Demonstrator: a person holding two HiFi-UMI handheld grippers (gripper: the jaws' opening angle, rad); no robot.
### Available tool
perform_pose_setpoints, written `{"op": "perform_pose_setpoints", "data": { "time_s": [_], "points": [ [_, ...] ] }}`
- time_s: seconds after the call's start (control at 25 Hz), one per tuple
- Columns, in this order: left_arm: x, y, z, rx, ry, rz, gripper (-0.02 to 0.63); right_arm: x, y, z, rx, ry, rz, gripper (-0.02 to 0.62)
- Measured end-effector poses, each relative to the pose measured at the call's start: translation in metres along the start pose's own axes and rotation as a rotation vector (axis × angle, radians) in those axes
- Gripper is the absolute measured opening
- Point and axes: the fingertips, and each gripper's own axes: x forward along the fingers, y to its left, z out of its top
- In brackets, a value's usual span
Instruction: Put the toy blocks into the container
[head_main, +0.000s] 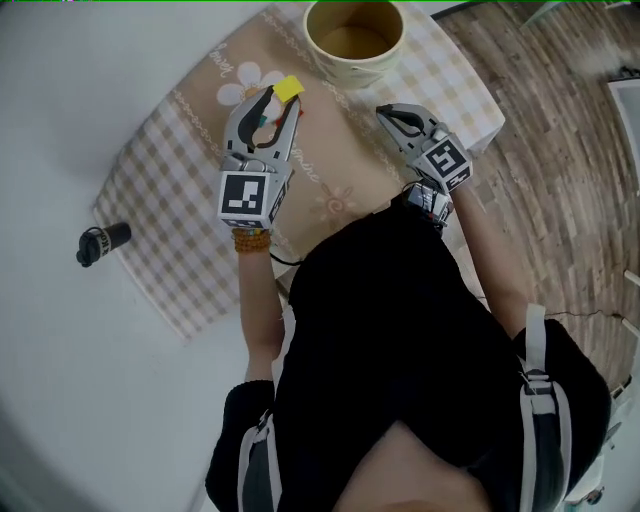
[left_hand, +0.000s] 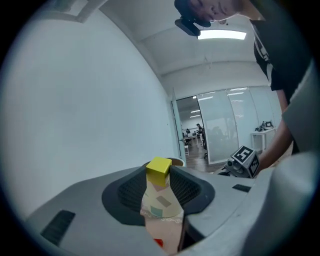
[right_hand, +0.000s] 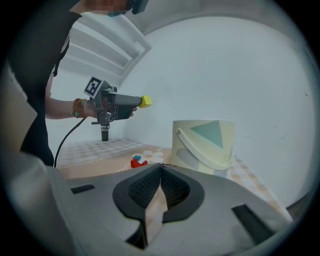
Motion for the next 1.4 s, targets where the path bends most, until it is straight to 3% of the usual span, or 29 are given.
{"op": "perform_pose_setpoints", "data": {
  "time_s": [0.2, 0.52, 0.88, 1.24, 1.4],
  "points": [
    [0.038, -0.007, 0.016, 0.027, 0.017, -0.078, 0.146, -0.019, -0.032, -0.014, 0.037, 0.012, -0.091, 0.007],
    [0.089, -0.015, 0.03, 0.059, 0.056, -0.139, 0.146, -0.038, -0.083, -0.043, 0.062, 0.076, -0.142, 0.008],
    [0.135, -0.021, 0.0, 0.143, 0.267, -0.169, 0.146, -0.031, -0.112, -0.076, 0.129, 0.129, -0.167, 0.008],
    [0.159, -0.028, -0.025, 0.21, 0.398, -0.184, 0.147, -0.031, -0.115, -0.08, 0.133, 0.092, -0.177, 0.006],
    [0.165, -0.03, -0.031, 0.221, 0.415, -0.188, 0.149, -0.034, -0.115, -0.076, 0.153, 0.049, -0.165, 0.006]
  ]
}}
